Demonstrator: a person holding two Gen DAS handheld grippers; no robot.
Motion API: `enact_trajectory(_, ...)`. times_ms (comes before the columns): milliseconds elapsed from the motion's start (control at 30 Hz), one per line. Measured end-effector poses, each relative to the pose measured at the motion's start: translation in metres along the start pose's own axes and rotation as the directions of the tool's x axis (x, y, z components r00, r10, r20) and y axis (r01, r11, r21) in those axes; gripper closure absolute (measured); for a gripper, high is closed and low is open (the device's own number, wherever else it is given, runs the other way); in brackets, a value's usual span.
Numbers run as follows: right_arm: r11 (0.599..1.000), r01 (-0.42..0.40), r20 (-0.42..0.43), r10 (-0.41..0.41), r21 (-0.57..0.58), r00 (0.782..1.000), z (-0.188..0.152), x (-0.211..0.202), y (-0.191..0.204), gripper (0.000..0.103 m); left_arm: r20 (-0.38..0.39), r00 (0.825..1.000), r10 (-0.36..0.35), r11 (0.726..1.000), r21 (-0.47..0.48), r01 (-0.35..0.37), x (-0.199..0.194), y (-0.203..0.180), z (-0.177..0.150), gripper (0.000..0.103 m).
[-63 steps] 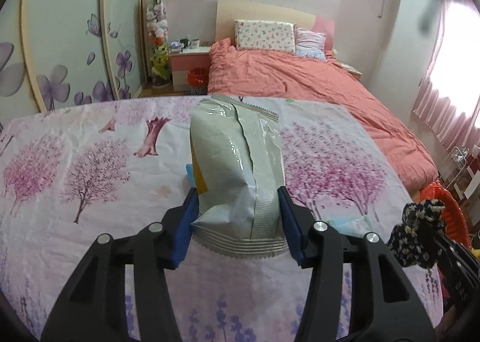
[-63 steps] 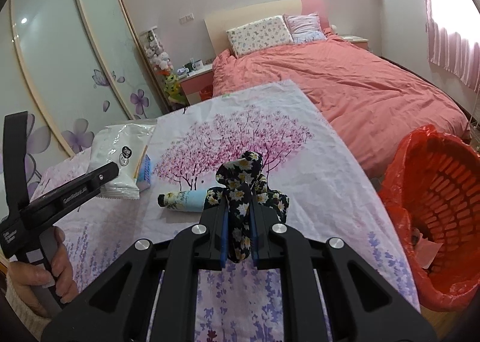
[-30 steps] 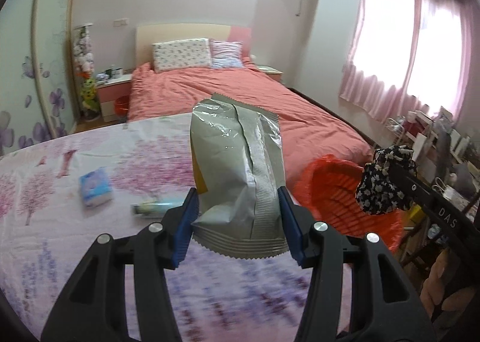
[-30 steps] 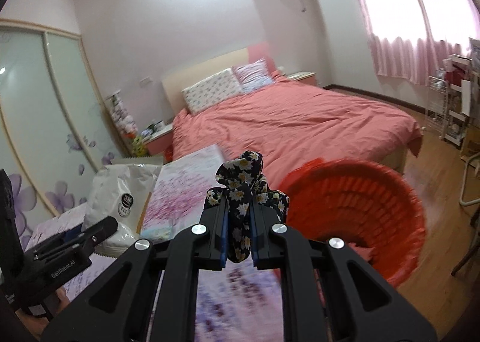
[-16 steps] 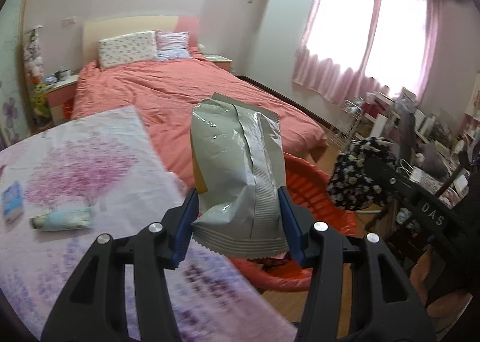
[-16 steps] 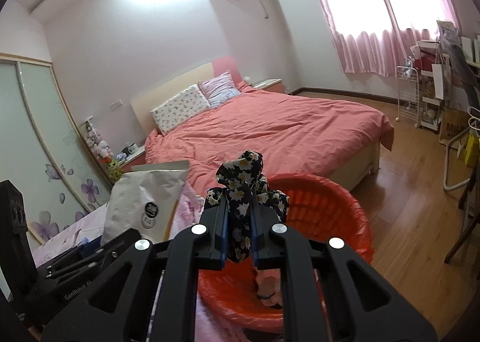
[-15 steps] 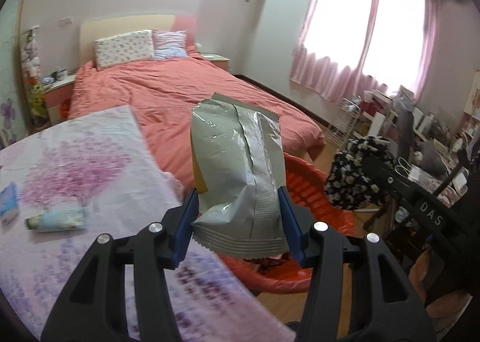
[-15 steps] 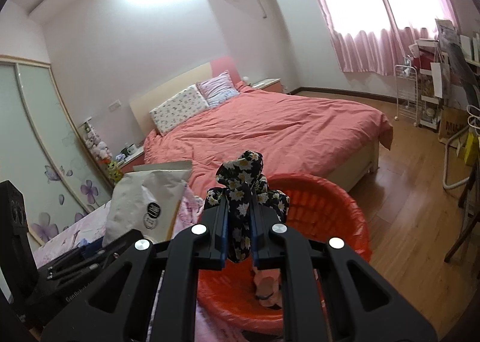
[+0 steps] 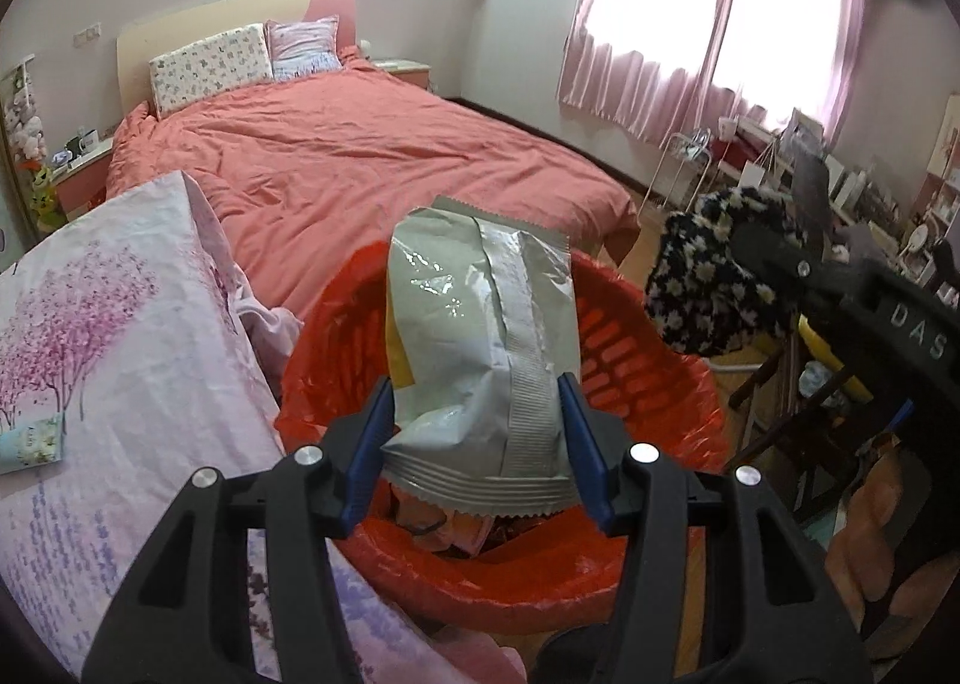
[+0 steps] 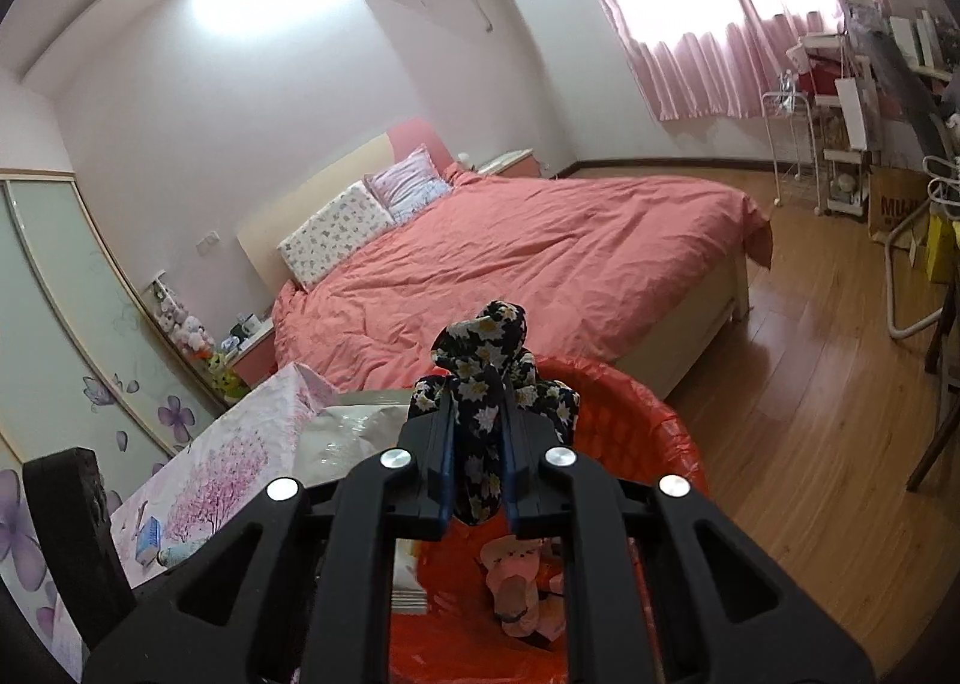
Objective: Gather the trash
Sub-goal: 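Open both tools to drop the snack bag and cloth into the basket, then move both open tools back toward the remaining items on the bed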
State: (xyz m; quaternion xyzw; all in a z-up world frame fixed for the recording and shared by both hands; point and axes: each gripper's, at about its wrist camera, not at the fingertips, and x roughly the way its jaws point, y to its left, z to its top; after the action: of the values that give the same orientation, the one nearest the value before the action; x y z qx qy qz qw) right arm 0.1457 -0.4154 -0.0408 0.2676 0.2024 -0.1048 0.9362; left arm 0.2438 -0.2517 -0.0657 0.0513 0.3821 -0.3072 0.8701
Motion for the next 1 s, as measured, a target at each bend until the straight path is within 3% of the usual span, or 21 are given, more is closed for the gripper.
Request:
enact_trajectory(67,1.0,-0.004,-0.016,0.004,0.005,1.0,-0.002,0.002,-0.002,0.08,-0.017,1.0,0.01,1.0,0.001,-0.01,0.005,0.002,-0.003,0.047)
enact_trajectory(133,1.0,-0.001,-0.018,0.001,0.012,1.0,-0.002,0.002,-0.004,0.06,-0.027,0.999,0.023,1.0,-0.003,-0.023,0.007,0.007,-0.005,0.039)
enact_trajectory(167,1.0,0.001,-0.018,0.0,0.015,1.0,-0.002,0.001,-0.004,0.058,-0.031,0.999,0.029,1.0,-0.007,-0.03,0.007,0.009,-0.006,0.037)
enact_trajectory(367,1.0,0.016,-0.012,-0.015,0.02,1.0,-0.001,-0.008,-0.001,0.052,-0.038,0.997,0.072,0.996,-0.044,-0.074,-0.005,0.036,-0.009,0.033)
enact_trajectory(567,0.999,-0.002,-0.018,0.001,-0.038,1.0,-0.006,-0.011,0.021,0.049,-0.007,0.983,0.181,0.98,-0.082,-0.181,-0.045,0.073,-0.026,0.032)
enact_trajectory(700,0.994,-0.035,-0.051,0.03,-0.1,0.998,-0.019,-0.012,0.046,0.049,-0.009,0.963,0.268,0.953,-0.147,-0.266,-0.072,0.115,-0.038,0.029)
enact_trajectory(800,0.986,-0.061,-0.077,0.049,-0.152,0.996,-0.03,-0.014,0.067,0.048,-0.021,0.937,0.348,0.917,-0.2,-0.345,-0.091,0.151,-0.048,0.027)
enact_trajectory(1000,0.962,-0.109,-0.144,0.074,-0.249,0.987,-0.049,-0.005,0.111,0.043,-0.053,0.869,0.492,0.816,-0.322,-0.481,-0.127,0.233,-0.065,0.022)
